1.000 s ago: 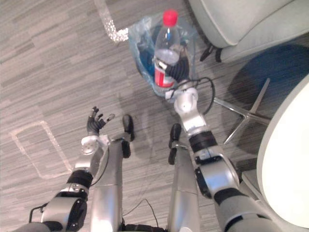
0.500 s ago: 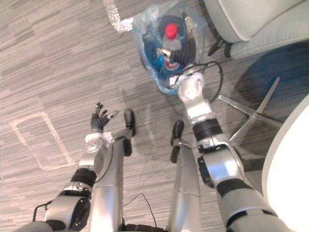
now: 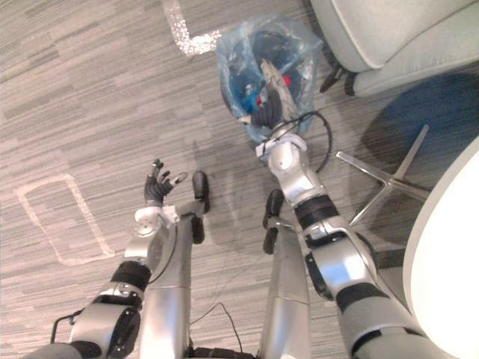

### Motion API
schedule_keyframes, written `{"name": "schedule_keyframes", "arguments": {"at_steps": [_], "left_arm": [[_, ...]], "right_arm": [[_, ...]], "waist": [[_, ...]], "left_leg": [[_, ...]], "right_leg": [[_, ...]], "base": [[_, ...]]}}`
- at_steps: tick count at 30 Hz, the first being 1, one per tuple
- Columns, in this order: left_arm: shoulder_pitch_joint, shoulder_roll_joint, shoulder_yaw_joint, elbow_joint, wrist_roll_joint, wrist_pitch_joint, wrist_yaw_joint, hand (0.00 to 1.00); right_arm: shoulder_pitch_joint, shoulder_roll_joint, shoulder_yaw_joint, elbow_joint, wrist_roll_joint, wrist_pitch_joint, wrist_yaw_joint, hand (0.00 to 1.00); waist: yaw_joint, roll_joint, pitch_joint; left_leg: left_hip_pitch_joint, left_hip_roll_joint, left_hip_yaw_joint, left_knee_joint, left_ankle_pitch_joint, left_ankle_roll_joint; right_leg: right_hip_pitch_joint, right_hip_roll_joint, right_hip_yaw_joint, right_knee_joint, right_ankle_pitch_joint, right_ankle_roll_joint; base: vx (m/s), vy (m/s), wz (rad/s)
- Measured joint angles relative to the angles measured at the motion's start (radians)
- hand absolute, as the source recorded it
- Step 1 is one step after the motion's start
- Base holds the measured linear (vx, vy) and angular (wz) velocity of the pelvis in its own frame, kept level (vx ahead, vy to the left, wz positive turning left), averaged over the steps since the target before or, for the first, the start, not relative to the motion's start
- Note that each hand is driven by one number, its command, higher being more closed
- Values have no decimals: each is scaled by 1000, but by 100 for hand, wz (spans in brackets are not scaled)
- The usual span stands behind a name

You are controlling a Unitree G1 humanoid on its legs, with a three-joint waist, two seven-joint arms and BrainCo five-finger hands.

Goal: Gather rubbish on tea table into small bin, then transfer packed bag to large trash can.

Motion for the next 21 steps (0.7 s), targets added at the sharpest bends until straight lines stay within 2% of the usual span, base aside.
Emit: {"name": "schedule_keyframes", "arguments": {"at_steps": [7, 11, 12, 21], "left_arm": [[-7, -1, 1, 29, 0, -12, -1, 0], [-28, 1, 4, 42, -8, -17, 0, 0], [-35, 1, 4, 42, -9, -18, 0, 0], [-42, -8, 7, 24, -38, -35, 2, 0]], "right_arm": [[-21, 9, 57, 131, -89, 39, 21, 0], [-51, 32, 54, 197, -102, 61, 25, 0], [-51, 40, 53, 209, -112, 67, 25, 100], [-46, 46, 16, 248, -118, 85, 30, 100]], "waist": [[2, -1, -1], [3, -2, -1], [3, -1, -1], [5, -1, -1]], "left_leg": [[-43, -8, -31, -9, 12, -7], [-82, -18, -40, -9, 22, -8], [-91, -20, -44, -8, 25, -8], [-168, -48, -96, -5, 50, -17]], "right_leg": [[-27, -4, -32, -5, 0, -4], [-65, -14, -40, 11, -2, -7], [-73, -16, -43, 16, -3, -7], [-150, -36, -77, 84, -37, -20]], "base": [[16, 6, 10], [11, 8, 13], [-3, 9, 15], [-17, -9, 18]]}}
